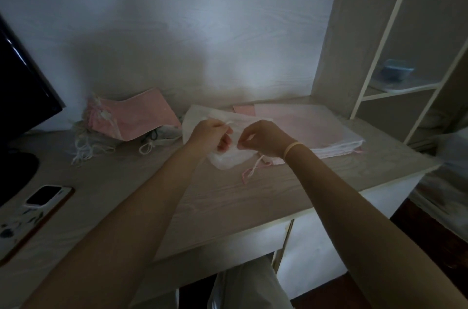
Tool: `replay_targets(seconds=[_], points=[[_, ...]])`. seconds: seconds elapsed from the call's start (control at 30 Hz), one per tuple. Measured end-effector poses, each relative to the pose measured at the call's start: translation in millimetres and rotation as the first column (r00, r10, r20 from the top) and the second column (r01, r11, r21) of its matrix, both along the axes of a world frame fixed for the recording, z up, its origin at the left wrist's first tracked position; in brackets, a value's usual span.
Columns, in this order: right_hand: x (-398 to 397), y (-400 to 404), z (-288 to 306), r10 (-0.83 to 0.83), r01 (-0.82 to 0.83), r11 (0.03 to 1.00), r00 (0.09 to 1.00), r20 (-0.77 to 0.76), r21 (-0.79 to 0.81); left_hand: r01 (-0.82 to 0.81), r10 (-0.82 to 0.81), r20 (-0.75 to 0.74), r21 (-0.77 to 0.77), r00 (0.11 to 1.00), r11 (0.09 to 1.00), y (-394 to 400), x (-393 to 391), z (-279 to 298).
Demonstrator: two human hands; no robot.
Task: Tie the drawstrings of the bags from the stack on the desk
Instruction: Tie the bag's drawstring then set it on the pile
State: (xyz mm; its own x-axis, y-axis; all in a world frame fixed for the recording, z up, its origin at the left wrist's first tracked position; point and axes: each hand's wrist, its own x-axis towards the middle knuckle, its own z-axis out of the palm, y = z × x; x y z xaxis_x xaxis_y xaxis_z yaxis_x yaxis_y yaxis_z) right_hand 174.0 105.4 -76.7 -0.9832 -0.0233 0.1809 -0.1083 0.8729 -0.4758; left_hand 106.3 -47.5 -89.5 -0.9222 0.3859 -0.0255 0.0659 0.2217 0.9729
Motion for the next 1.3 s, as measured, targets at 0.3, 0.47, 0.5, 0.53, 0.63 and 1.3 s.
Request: replay_targets(seconds=[0.3,0.47,0.5,0.53,0.63,1.3], points=[[-4,1,32,-0.085,0.032,0.663,0.996,-0.033,-0.748,0.214,-0.221,-0.013,-0.204,0.975,0.955,-2,0,-1],[-31,-20,49,-0.013,0.019,0.517,1.000,0.015,-0.856,0.267,-0.286,0.011,-0.392,0.958,0.880,-3,5,8],[-34,-22,50,0.006,0.001,0.553,1.000,0.005,-0.833,0.281,-0.307,0.000,-0.401,0.952,0.872,-4,5,8],[-39,-25,50,0.005,-0.006,0.599,1.000,-0.004,-0.801,0.287,-0.306,0.008,-0.376,0.952,0.881,-6,5,7],[-46,-26,48,-0.129,0.068,0.764,0.990,-0.049,-0.641,0.286,-0.273,0.088,-0.217,0.958,0.933,-10,-3,2],[-13,10,23,-0.151,0.217,0.936,0.959,0.241,-0.276,-0.001,-0.033,0.257,0.132,0.966,0.991,-5,-8,0]])
